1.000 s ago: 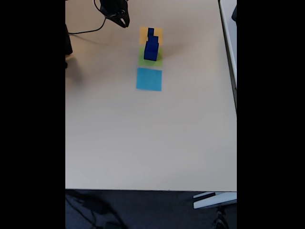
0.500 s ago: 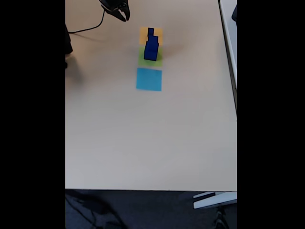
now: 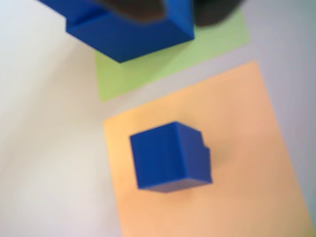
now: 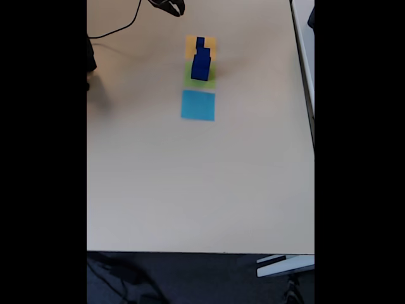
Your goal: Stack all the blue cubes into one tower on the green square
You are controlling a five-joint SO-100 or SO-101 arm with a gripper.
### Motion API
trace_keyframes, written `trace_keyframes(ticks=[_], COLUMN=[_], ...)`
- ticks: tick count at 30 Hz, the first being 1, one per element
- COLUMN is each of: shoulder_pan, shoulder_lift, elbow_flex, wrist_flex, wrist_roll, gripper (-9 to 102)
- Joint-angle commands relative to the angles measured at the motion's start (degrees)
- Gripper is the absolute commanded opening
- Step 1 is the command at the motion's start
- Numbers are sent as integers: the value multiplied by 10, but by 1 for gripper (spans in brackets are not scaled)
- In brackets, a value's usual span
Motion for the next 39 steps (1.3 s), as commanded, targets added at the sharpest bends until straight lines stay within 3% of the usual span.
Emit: trace_keyframes(ticks=[1, 9, 13, 19, 29, 39], shoulder_pan=[-2, -4, -4, -4, 3, 12], shoulder_lift=[-4, -42, -69, -87, -138, -144], elbow_flex=[-48, -86, -132, -149, -217, -207], wrist_flex=[-21, -18, 42, 105, 210, 213], wrist_roll=[53, 304, 438, 560, 651, 661], gripper=[1, 1, 0, 0, 0, 0])
